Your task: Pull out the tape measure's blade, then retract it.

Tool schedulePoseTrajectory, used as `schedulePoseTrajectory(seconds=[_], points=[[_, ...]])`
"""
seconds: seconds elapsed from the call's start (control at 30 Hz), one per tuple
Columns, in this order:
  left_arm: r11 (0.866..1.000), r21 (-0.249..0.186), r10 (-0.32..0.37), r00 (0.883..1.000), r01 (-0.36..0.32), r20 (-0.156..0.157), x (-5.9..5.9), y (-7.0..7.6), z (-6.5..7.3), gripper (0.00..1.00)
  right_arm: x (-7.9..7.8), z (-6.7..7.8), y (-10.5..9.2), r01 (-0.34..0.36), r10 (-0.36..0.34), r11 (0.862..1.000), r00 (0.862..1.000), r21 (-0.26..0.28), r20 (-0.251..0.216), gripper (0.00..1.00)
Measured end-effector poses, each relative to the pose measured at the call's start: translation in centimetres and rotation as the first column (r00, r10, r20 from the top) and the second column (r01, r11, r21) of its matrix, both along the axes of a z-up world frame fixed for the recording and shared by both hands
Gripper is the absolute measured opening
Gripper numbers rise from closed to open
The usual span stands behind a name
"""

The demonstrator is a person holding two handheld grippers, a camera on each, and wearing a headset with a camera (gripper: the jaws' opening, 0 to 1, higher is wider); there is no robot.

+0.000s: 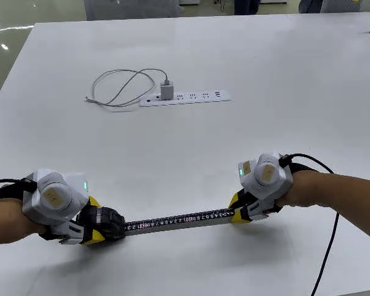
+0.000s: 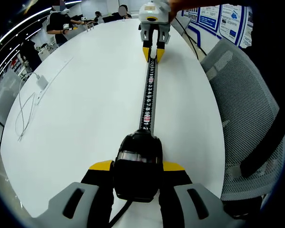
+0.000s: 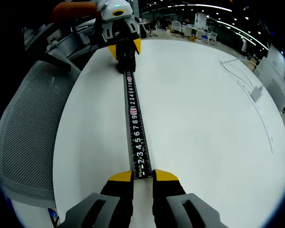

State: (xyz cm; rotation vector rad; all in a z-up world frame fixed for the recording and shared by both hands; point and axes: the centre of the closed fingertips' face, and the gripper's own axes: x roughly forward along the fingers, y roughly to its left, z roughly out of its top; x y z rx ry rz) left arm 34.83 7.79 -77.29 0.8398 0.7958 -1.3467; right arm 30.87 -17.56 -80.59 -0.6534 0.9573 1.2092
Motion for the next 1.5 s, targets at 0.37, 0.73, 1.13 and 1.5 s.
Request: schedulePoseTrajectory(seconds=[0.37,0.73,1.13,1.5], points=[[0.999,-0.034,-0.038,0.999,0.037,-0.023,0.1,0.0,0.0,0.33,-0.1,0.0,0.0,0.001,0.000,1.000,1.000,0.014,-0.012,0.12],[0.998,-0.037,-0.054,0.997,0.052,-0.056,-0.2,0.1,0.3,0.35,-0.2,0.0,0.0,-0.039,0.039,0.999,0.999,-0.004,-0.001,0.13],[0.999,-0.030,-0.019,0.999,0.018,-0.040,0.3,0.9,1.0,0.58,-0.3,1.2,0.0,-0.006,0.005,1.000,0.999,0.028,0.042,0.26],[0.995,-0.094,0.037,0.998,-0.042,-0.054,-0.5,0.8,1.5,0.88,-0.6,3.1,0.3,0.088,-0.094,0.992,0.993,0.092,0.066,0.43]])
